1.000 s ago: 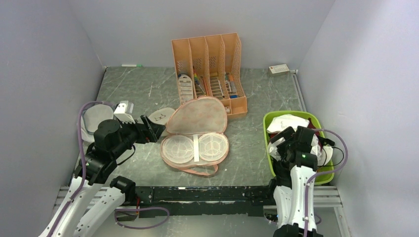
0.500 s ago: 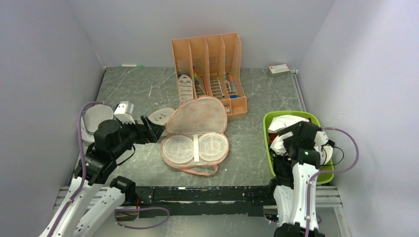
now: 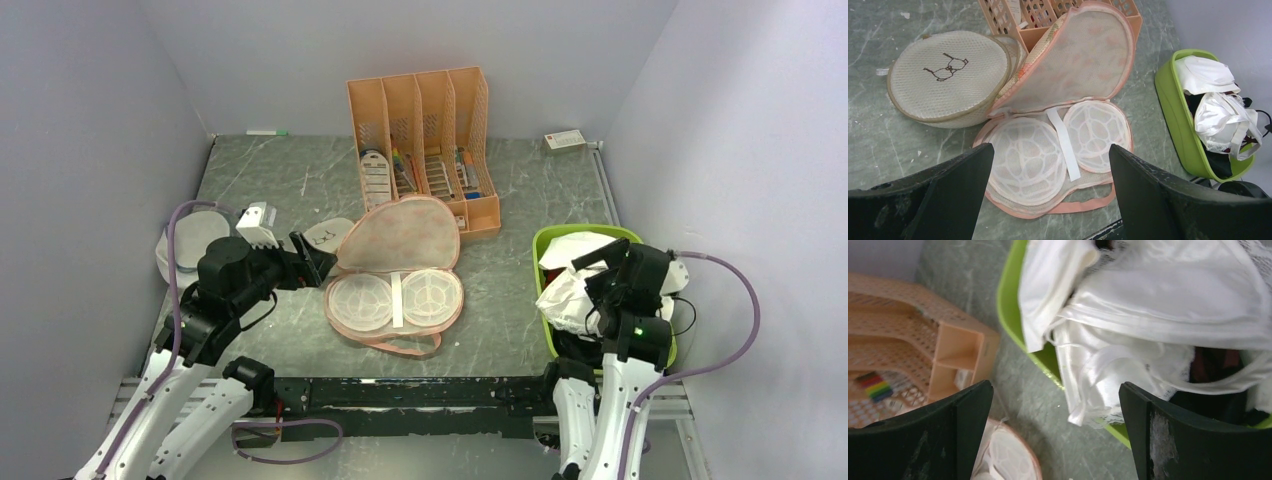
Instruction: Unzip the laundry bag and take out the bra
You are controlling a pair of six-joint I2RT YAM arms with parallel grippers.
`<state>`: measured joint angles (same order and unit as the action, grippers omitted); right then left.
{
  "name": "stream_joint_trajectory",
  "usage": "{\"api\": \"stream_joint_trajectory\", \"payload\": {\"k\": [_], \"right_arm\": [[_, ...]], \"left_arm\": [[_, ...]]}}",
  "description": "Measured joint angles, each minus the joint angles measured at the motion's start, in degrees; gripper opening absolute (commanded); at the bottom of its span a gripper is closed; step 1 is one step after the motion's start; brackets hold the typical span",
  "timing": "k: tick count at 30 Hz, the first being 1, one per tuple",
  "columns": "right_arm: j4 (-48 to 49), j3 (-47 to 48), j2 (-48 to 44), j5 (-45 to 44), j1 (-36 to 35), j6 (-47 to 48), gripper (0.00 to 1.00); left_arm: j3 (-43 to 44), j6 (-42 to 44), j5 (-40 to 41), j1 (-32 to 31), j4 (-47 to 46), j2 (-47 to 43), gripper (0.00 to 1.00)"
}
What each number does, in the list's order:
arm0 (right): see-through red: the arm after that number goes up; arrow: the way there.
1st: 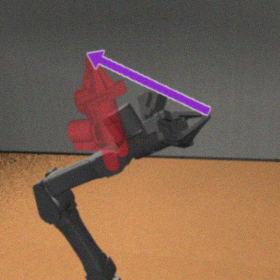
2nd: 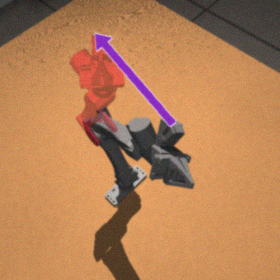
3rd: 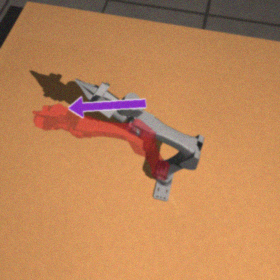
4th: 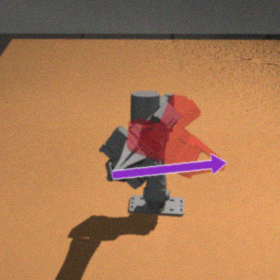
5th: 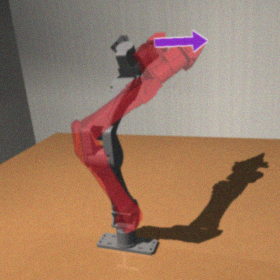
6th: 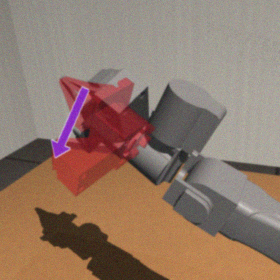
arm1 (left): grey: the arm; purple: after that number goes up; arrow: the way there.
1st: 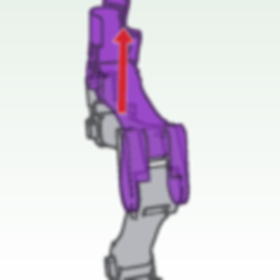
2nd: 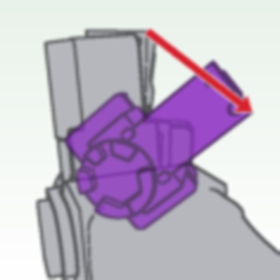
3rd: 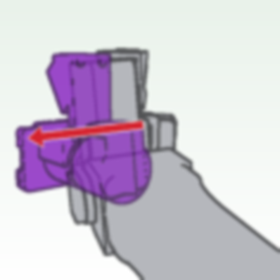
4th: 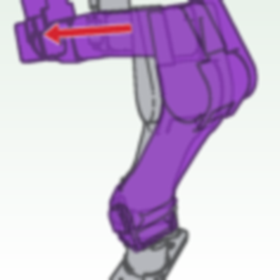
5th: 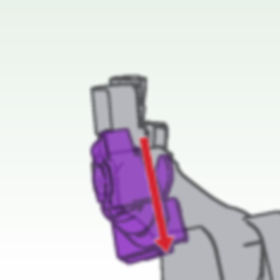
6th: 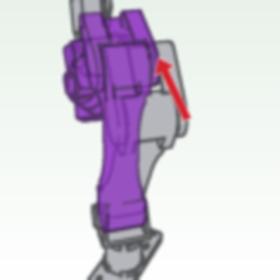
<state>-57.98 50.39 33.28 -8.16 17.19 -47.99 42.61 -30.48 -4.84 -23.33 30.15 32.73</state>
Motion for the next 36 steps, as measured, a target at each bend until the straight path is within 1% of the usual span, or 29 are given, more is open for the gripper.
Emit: {"api": "stream_joint_trajectory", "payload": {"k": [2, 4, 5, 8, 11, 13, 15, 17, 20, 22, 24, 27, 31, 36], "right_arm": [[1.18, 1.64, 0.24, 3.76, -0.02, 2.56, 0.98], [3.89, 1.95, 0.24, 10.21, -0.02, 6.16, 0.9], [6.03, 1.66, 0.24, 14.47, -0.09, 8.37, 0.88], [15.93, -2.01, 0.37, 27.93, -0.92, 13.2, 0.86], [27.06, -8.0, 3.32, 40.35, -1.64, 16.15, 0.83], [33.75, -11.41, 6.49, 46.12, -2.25, 17.09, 0.81], [39.65, -13.73, 9.99, 49.81, -4.26, 17.81, 0.78], [44.17, -13.97, 14.38, 51.12, -9.46, 19.43, 0.77], [48.96, -10.4, 23.78, 49.7, -21.84, 23.98, 0.77], [50.07, -5.88, 30.56, 47.34, -28.87, 28.7, 0.77], [49.9, -0.09, 37.11, 45.92, -33.11, 33.83, 0.77], [49.37, 10.64, 47.98, 43.39, -36.04, 42.12, 0.78], [45.9, 21.31, 58.64, 40.89, -36.61, 51.36, 0.79], [38.12, 32.7, 68.22, 44.0, -36.74, 60.92, 0.76]], "left_arm": [[0.0, -0.07, 0.0, 0.0, 0.02, 0.0, 0.97], [0.0, -0.24, 0.0, 0.0, 0.0, 0.0, 0.97], [0.0, -0.39, 0.0, 0.0, 0.0, 0.0, 0.97], [0.0, -0.59, 0.0, 0.0, 0.0, 0.0, 0.97], [0.0, -0.87, 0.0, 0.0, -0.02, 0.0, 0.97], [0.0, -1.05, 0.0, 0.0, -0.02, 0.07, 0.97], [0.0, -1.05, 0.0, 0.0, -0.04, 0.26, 0.97], [0.0, -1.07, 0.0, 0.0, -0.02, 0.55, 0.97], [0.0, -1.05, 0.02, 0.0, -0.02, 0.66, 0.97], [0.09, -1.05, 0.02, 0.0, 0.0, 0.66, 0.97], [0.24, -1.05, 0.0, 0.0, 0.09, 0.66, 0.97], [1.31, -1.03, 0.0, 0.0, 0.48, 0.76, 0.97], [3.58, -0.79, -0.24, 0.0, 1.33, 0.79, 0.97], [4.07, -0.39, -0.7, 0.0, 1.84, 0.35, 0.97]]}}
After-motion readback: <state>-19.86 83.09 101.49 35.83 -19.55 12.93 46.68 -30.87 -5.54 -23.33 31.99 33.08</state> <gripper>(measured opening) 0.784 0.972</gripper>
